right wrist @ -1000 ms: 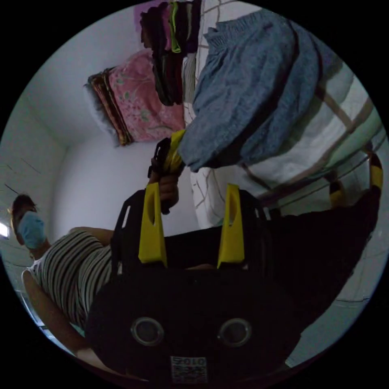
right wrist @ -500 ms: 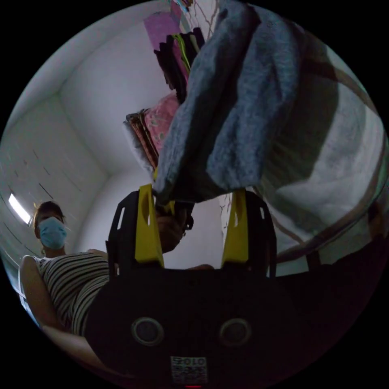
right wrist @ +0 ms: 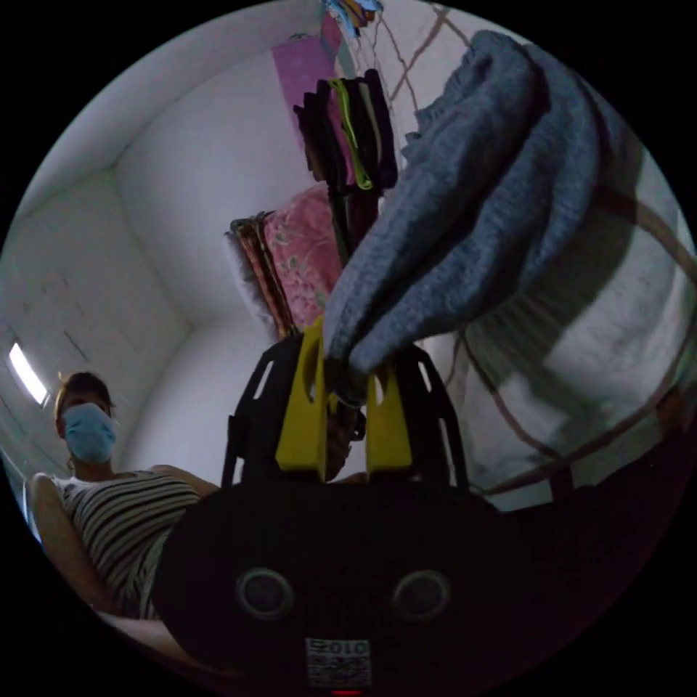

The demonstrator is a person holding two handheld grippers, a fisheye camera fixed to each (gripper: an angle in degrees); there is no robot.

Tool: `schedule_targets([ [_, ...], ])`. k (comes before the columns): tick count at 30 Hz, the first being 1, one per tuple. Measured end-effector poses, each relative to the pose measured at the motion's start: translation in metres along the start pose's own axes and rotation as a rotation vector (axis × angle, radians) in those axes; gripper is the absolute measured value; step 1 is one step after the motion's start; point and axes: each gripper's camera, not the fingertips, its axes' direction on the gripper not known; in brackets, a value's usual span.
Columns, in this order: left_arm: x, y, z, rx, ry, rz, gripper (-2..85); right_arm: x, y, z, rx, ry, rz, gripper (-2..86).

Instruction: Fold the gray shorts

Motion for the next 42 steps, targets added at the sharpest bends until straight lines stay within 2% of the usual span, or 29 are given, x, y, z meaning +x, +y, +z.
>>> schedule_targets([
  [3,0.0,0.003,-0.004,-0.032,-0.019,0.036,6.8,-0.027,0.0,-0.003,0.002,0.102,0.011,6.9],
  [8,-0.002,0.009,-0.023,-0.043,-0.159,0.088,11.4,-0.071,-0.004,0.0,-0.046,0.137,0.02,6.4],
  [13,-0.024,0.004,-0.041,0.066,-0.069,-0.01,15.7,-0.115,-0.008,0.01,-0.069,0.137,-0.009,6.4],
  [18,-0.042,0.01,-0.024,0.08,0.033,-0.165,17.8,-0.153,-0.003,0.036,-0.119,0.156,-0.013,6.3],
  [22,-0.041,0.016,-0.031,0.192,0.061,-0.177,18.7,-0.18,0.003,0.053,-0.15,0.179,-0.012,6.2],
  [31,-0.001,0.009,-0.03,0.194,0.024,-0.113,14.7,-0.248,0.024,0.093,-0.188,0.251,0.014,6.3],
  [36,0.025,0.028,-0.043,0.226,-0.072,-0.082,11.2,-0.297,0.038,0.124,-0.224,0.421,0.027,6.4],
  [42,0.068,0.054,-0.057,0.177,-0.101,0.021,9.8,-0.349,0.055,0.163,-0.242,0.499,0.049,6.2],
])
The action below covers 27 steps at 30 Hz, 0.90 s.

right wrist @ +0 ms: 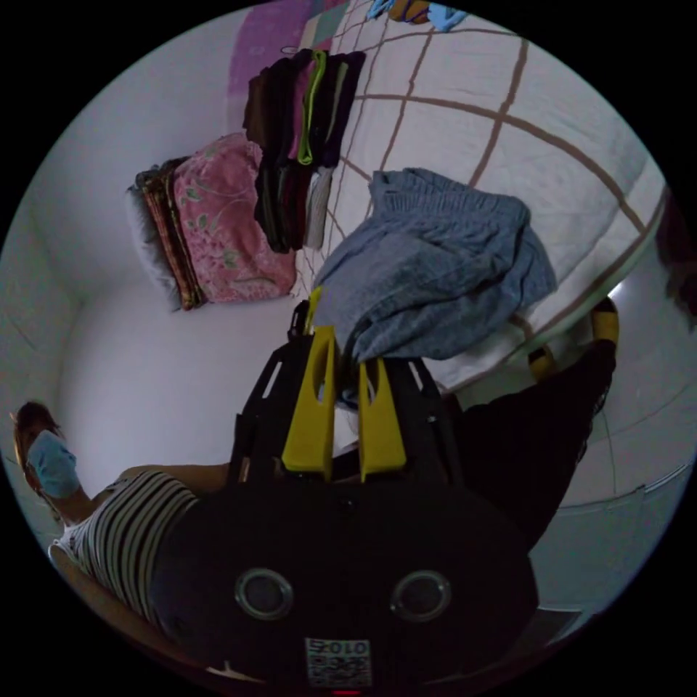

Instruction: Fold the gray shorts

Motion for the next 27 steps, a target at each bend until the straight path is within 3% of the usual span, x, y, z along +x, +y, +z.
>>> schedule_targets([
  [11,0.141,0.022,-0.044,-0.041,0.061,0.257,10.0,-0.221,-0.038,-0.001,0.047,0.1,-0.333,6.2],
  [21,0.259,0.072,-0.141,0.126,0.1,0.516,10.2,-0.434,-0.043,0.045,0.015,0.072,-0.658,6.2],
  [27,0.224,0.104,-0.189,0.212,0.094,0.357,9.8,-0.488,-0.055,0.108,-0.194,0.041,-0.584,6.2],
])
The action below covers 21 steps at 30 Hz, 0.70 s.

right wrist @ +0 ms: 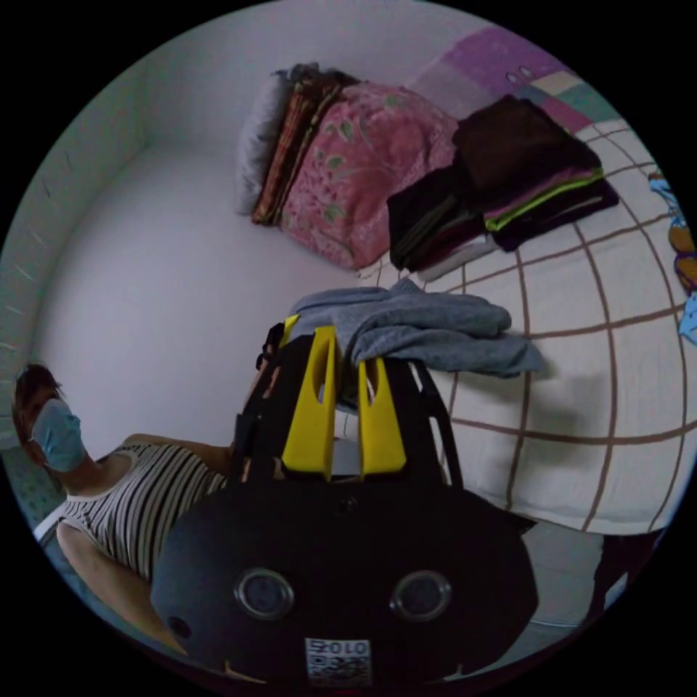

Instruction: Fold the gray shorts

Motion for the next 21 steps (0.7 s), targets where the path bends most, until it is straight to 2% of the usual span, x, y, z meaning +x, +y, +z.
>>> schedule_targets([
  [8,-0.009,0.035,-0.067,0.126,-0.037,-0.126,9.6,-0.056,-0.074,0.07,-0.26,-0.039,0.006,6.1],
  [13,-0.016,-0.008,-0.08,0.2,-0.031,-0.182,9.2,-0.076,-0.156,0.104,-0.352,-0.042,0.022,6.1],
  [16,0.022,-0.072,-0.088,0.247,-0.009,-0.056,9.3,-0.114,-0.235,0.112,-0.331,-0.031,-0.095,6.1],
  [21,0.118,-0.18,-0.109,0.348,0.001,0.266,9.8,-0.216,-0.382,0.111,-0.188,-0.035,-0.462,6.2],
])
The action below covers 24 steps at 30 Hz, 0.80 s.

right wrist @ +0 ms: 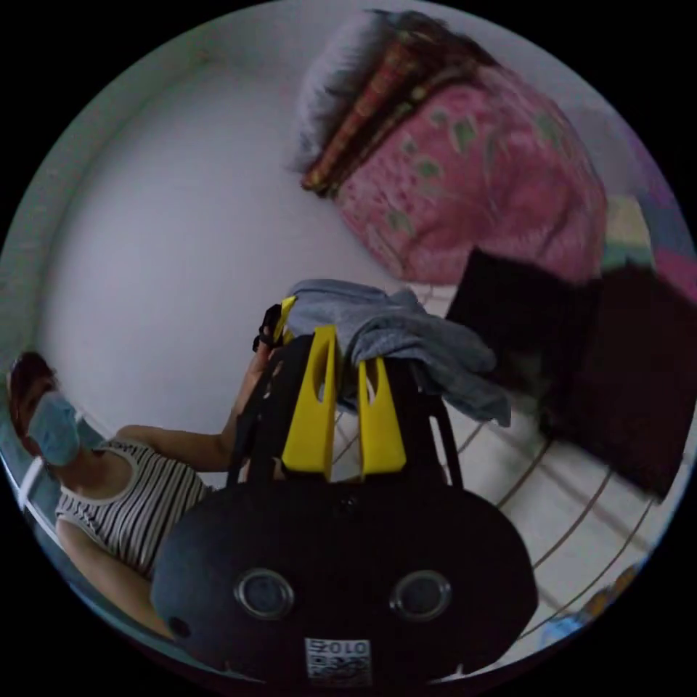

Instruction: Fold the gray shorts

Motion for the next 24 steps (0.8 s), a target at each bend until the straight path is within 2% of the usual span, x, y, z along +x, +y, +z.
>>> schedule_targets([
  [3,-0.003,-0.048,0.008,0.045,0.026,0.046,9.8,-0.001,-0.067,0.003,0.003,0.05,-0.135,6.2],
  [7,-0.08,-0.063,0.023,0.039,-0.031,-0.071,9.4,0.039,-0.111,0.037,-0.105,0.131,-0.13,6.3],
  [11,-0.18,-0.028,0.037,-0.006,-0.133,-0.366,8.8,0.13,-0.115,0.104,-0.38,0.188,0.182,6.4],
  [13,-0.221,0.008,0.035,0.048,-0.118,-0.552,8.6,0.152,-0.108,0.125,-0.449,0.193,0.272,6.4],
  [15,-0.227,0.019,0.033,0.093,-0.065,-0.547,8.6,0.156,-0.107,0.136,-0.434,0.18,0.278,6.4],
  [24,-0.191,0.008,0.038,-0.05,-0.212,-0.407,10.8,0.14,-0.128,0.15,-0.475,0.176,0.272,7.2],
])
